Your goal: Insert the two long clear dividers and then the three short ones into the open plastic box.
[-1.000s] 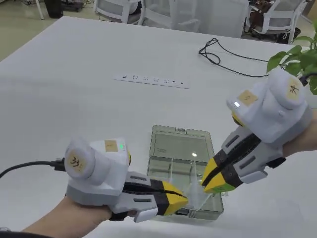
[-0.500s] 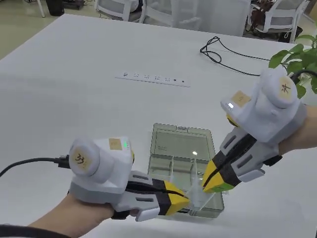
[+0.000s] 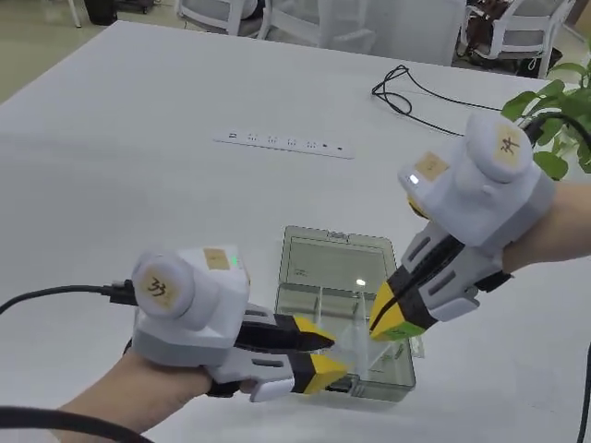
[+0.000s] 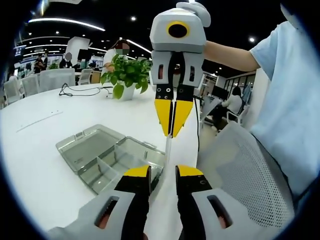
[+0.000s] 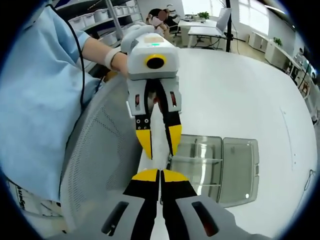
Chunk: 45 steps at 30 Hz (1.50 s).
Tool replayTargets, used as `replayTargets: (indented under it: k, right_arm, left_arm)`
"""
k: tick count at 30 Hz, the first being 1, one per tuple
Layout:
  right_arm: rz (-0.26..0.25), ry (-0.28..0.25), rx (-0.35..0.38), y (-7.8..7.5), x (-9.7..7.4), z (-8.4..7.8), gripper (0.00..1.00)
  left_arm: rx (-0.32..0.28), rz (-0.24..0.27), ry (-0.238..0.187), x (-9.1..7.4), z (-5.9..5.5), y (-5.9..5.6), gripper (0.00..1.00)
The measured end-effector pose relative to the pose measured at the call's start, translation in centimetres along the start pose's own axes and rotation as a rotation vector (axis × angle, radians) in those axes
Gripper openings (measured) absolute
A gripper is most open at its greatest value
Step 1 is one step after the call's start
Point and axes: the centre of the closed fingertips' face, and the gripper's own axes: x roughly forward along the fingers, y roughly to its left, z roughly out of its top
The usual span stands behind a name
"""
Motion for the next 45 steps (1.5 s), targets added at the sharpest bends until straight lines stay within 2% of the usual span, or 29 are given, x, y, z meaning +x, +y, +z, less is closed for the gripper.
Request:
replayTargets:
  k: [2,6,8,11,12,14,18,22,31,45]
  right_arm:
    - [-0.022,0.022,0.01,-0.6,-0.1,-0.4,0.02]
    - [-0.033,0.036,0.032,-1.0,-0.3,-0.6,0.02]
    - [-0.053,0.049,0.035,-1.5,-0.3,-0.7,0.02]
    - [-0.078,0.065,0.031,-2.2,-0.4,-0.8,0.02]
    - [-0.082,0.068,0.034,-2.3,-0.4,-0.8,0.02]
    - [-0.096,0.071,0.037,-2.8,-0.4,-0.7,0.02]
    - [-0.119,0.087,0.04,-3.7,-0.3,-0.9,0.02]
    - [-0.124,0.107,0.046,-4.0,0.0,-1.0,0.02]
    - [-0.134,0.114,0.055,-5.4,0.1,-1.2,0.02]
    - [-0.119,0.128,0.059,-5.6,0.6,-1.9,0.02]
  left_arm:
    - [0.0,0.017,-0.003,-0.1,-0.1,0.2,0.22]
    - [0.003,0.069,0.011,-0.4,-0.5,1.1,0.39]
    - [-0.001,0.085,0.011,-0.6,-0.6,1.3,0.43]
    - [-0.013,0.163,0.027,-1.1,-1.0,2.6,0.57]
    - [-0.022,0.174,0.035,-1.2,-1.2,2.8,0.64]
    - [-0.017,0.202,0.036,-1.5,-1.3,3.3,0.71]
    - [-0.03,0.24,0.049,-2.2,-1.8,3.9,0.81]
    - [-0.047,0.27,0.067,-2.6,-2.4,4.5,0.9]
    - [-0.071,0.303,0.072,-3.0,-2.9,4.8,1.0]
    - [-0.081,0.307,0.074,-3.0,-3.2,4.9,1.0]
